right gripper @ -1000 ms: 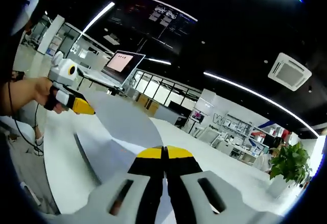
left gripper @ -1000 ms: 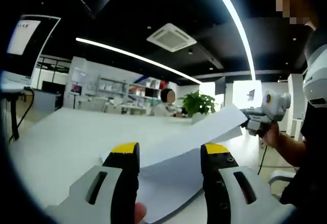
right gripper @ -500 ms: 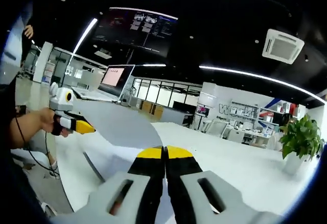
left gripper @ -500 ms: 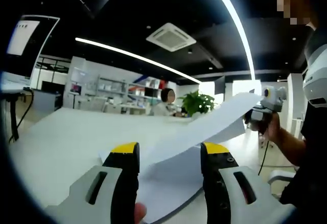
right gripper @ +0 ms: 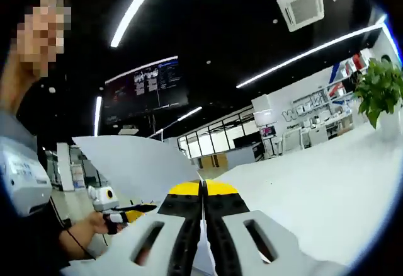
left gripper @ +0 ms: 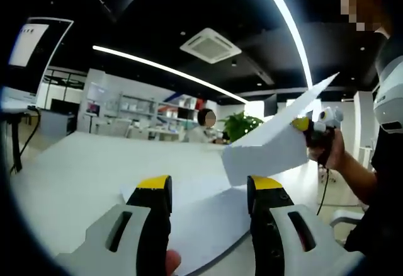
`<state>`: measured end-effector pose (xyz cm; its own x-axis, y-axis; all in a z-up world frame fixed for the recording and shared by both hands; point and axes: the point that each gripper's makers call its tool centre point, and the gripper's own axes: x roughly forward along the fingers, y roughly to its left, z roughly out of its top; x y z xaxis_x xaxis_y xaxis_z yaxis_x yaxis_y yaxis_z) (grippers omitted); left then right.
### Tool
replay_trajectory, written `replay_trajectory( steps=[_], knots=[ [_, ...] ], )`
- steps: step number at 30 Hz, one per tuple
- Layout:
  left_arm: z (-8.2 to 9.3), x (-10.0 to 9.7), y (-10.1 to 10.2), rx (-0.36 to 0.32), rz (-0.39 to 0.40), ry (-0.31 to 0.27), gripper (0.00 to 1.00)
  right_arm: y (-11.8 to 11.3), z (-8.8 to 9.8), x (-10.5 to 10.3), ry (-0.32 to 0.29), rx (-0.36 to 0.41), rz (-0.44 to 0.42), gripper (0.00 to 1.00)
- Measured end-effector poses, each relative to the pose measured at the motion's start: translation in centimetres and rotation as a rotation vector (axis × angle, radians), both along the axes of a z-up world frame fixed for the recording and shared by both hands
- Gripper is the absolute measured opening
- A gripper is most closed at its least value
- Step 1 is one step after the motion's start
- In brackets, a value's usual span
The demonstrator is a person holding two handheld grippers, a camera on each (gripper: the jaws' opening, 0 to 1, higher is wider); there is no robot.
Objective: Grasp the top corner of one sheet in the document stack and pull a single sheet out from the document stack, separating that one sheet from the rest and lifting it clear until the single sheet is fully removed from the stack
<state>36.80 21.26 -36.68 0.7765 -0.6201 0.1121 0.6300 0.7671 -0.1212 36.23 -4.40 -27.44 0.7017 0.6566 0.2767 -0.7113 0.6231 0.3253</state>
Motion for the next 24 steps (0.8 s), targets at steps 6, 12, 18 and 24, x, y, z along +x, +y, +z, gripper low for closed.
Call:
replay_trajectory(
  steps=[6, 12, 18, 24],
  knots=[
    [0.1, 0.0, 0.1, -0.001, 0.003, -0.002, 0.48, -1.7, -0.6, 0.5, 0.060, 0.079, 0.000, 0.02],
    [0.1, 0.1, -0.1, 0.000, -0.002, -0.003, 0.48, -4.1, -2.1, 1.7, 0.224, 0.251, -0.026, 0.02],
    [0.3, 0.0, -0.4, 0.001, -0.011, -0.005, 0.48, -6.2, -3.5, 2.5, 0.288, 0.275, -0.104, 0.02],
    [0.3, 0.1, -0.3, 0.003, -0.008, -0.005, 0.48, -6.4, -3.9, 2.4, 0.303, 0.281, -0.129, 0.02]
  ],
)
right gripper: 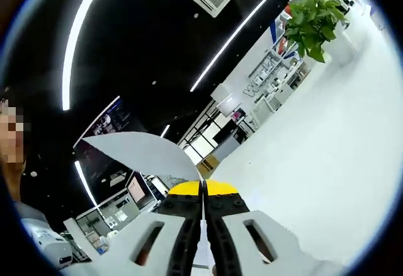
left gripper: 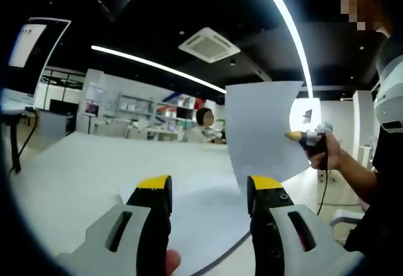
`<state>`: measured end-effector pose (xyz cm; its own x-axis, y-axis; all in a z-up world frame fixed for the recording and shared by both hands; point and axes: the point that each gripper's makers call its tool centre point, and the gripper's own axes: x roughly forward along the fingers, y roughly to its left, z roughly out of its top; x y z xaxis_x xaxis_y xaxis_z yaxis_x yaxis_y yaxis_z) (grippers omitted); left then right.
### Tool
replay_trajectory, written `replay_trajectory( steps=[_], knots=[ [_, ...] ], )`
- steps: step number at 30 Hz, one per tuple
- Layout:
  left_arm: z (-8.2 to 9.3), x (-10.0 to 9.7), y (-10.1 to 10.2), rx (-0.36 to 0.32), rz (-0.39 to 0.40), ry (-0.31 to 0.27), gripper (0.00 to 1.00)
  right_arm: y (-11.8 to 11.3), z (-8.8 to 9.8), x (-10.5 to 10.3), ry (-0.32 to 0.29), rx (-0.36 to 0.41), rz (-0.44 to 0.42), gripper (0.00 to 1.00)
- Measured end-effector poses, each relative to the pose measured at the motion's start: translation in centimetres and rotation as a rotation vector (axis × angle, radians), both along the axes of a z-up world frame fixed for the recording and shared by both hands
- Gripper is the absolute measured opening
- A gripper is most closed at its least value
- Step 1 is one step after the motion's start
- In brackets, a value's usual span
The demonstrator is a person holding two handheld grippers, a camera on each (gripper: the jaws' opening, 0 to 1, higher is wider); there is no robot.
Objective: Grasp the top corner of one sheet in the document stack and pull a single sheet out from the document stack, separating that one sheet from the rest and lifting it clear until the single sheet is fully removed from the stack
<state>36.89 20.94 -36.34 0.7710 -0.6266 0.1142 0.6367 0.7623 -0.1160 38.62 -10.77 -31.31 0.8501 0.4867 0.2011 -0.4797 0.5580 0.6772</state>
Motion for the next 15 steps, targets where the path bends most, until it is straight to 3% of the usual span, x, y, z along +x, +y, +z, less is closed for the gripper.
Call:
replay_trajectory(
  steps=[6, 15],
  knots=[
    [-0.1, -0.1, -0.1, -0.002, 0.000, 0.001, 0.48, -1.0, -0.3, 0.2, 0.019, -0.016, -0.008, 0.02],
    [-0.1, -0.1, 0.2, -0.001, 0.004, 0.002, 0.48, -2.7, -1.0, 0.1, 0.068, -0.069, 0.078, 0.02]
  ],
)
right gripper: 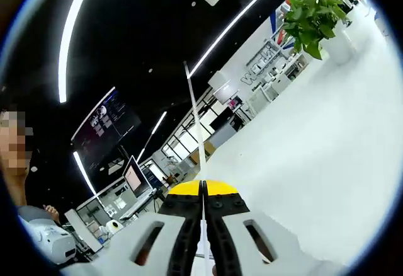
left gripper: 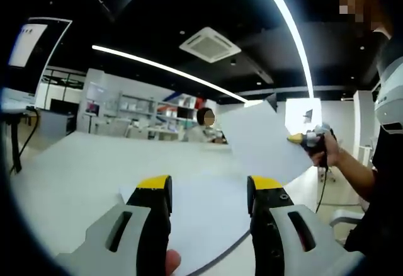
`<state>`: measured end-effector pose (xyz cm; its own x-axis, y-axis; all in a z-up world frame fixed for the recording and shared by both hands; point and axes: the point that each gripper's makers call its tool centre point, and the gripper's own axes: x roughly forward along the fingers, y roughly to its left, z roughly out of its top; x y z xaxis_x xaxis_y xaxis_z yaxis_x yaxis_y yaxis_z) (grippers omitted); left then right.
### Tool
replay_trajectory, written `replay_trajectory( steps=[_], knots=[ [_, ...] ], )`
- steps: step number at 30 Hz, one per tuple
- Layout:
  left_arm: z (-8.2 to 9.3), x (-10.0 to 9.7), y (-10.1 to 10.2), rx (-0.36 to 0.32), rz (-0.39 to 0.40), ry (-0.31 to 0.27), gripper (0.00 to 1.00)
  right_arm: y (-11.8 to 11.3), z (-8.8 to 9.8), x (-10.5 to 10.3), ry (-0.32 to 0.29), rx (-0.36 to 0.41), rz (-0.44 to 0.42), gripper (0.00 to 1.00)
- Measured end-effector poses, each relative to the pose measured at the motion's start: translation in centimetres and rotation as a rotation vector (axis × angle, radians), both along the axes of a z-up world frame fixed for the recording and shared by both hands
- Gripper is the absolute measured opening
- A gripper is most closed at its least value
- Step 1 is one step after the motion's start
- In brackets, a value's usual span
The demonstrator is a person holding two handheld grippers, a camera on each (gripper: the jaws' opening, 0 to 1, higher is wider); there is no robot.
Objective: Grasp the top corner of one sheet in the document stack and pull a single sheet out from the document stack, separating that one sheet from the rest and lifting it clear until the single sheet is fully removed from the stack
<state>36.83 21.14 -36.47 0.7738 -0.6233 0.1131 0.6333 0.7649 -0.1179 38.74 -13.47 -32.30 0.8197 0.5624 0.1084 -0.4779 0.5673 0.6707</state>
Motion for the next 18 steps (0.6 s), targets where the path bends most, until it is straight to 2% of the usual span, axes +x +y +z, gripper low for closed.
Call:
replay_trajectory(
  steps=[1, 3, 6, 11, 14, 18],
  knots=[
    [0.0, 0.0, 0.0, 0.000, 0.001, 0.000, 0.48, -0.3, 0.1, -0.1, -0.002, -0.004, 0.008, 0.02],
    [0.0, 0.0, 0.1, -0.002, 0.004, 0.000, 0.48, -0.7, 0.9, -0.5, -0.034, 0.033, 0.060, 0.02],
    [-0.2, 0.1, 0.2, -0.003, 0.007, 0.003, 0.48, -1.4, 1.1, -0.3, -0.028, 0.029, 0.075, 0.02],
    [-0.2, 0.0, 0.2, 0.000, 0.009, 0.002, 0.48, -2.7, -0.1, 0.4, 0.057, -0.084, 0.034, 0.02],
    [-0.1, 0.0, 0.3, -0.002, 0.013, -0.002, 0.48, -3.6, -0.9, 0.7, 0.141, -0.104, 0.012, 0.02],
    [-0.2, -0.1, 0.5, -0.007, 0.018, -0.003, 0.47, -6.6, -1.0, 1.6, 0.186, -0.128, 0.009, 0.02]
  ],
)
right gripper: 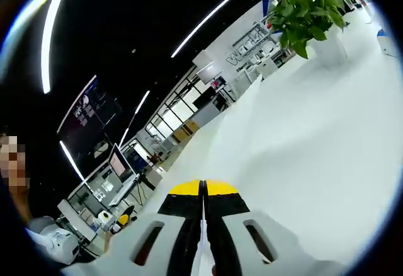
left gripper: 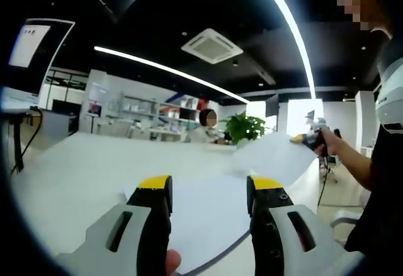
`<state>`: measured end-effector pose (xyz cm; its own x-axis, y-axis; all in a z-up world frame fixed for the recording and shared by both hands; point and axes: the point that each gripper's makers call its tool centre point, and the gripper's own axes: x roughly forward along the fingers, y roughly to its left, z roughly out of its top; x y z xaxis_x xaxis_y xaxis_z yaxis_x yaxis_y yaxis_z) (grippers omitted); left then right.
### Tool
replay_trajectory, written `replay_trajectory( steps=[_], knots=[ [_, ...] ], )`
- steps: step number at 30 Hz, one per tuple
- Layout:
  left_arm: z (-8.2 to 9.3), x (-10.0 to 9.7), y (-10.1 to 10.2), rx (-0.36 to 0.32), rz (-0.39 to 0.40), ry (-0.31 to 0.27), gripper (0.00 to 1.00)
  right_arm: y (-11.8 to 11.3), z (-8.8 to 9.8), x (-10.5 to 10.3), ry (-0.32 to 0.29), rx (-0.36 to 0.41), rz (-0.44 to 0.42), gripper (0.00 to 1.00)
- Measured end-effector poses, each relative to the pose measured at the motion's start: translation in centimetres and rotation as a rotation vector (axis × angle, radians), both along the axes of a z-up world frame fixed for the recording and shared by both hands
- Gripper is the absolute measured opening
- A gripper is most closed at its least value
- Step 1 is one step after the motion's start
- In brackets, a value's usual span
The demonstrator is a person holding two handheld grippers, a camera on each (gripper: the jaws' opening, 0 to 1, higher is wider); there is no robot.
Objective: Grasp the top corner of one sheet in the document stack and pull a single sheet out from the document stack, separating that one sheet from the rest and lifting it clear until the single sheet is fully removed from the stack
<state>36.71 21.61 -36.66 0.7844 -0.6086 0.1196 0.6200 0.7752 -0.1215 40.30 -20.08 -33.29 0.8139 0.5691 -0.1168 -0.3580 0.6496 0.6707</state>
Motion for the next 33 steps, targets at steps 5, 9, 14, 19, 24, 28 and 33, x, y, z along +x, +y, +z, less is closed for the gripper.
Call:
replay_trajectory(
  steps=[5, 9, 14, 19, 24, 28, 33],
  knots=[
    [-0.5, 0.0, 0.1, -0.005, 0.004, 0.011, 0.47, -2.2, -0.2, 0.8, 0.034, -0.037, 0.023, 0.02],
    [-0.3, 0.0, 0.3, -0.003, 0.004, 0.003, 0.46, -3.3, -1.2, 1.2, 0.136, -0.013, 0.106, 0.02],
    [-0.4, 0.0, 0.0, 0.003, -0.008, 0.007, 0.47, -5.9, -2.3, 2.2, 0.225, -0.076, 0.117, 0.02],
    [-0.6, -0.1, -0.4, -0.003, -0.017, 0.012, 0.47, -8.3, -2.7, 3.0, 0.276, -0.112, 0.114, 0.02],
    [-0.6, -0.4, -0.5, 0.001, -0.024, 0.012, 0.47, -10.4, -3.5, 4.0, 0.316, -0.160, 0.124, 0.02],
    [-0.9, -0.4, -0.6, 0.019, -0.022, 0.011, 0.48, -12.7, -4.8, 4.9, 0.371, -0.168, 0.109, 0.02],
    [-1.4, -0.4, -0.6, 0.019, -0.030, 0.022, 0.48, -15.5, -6.0, 5.9, 0.420, -0.174, 0.089, 0.02]
  ],
)
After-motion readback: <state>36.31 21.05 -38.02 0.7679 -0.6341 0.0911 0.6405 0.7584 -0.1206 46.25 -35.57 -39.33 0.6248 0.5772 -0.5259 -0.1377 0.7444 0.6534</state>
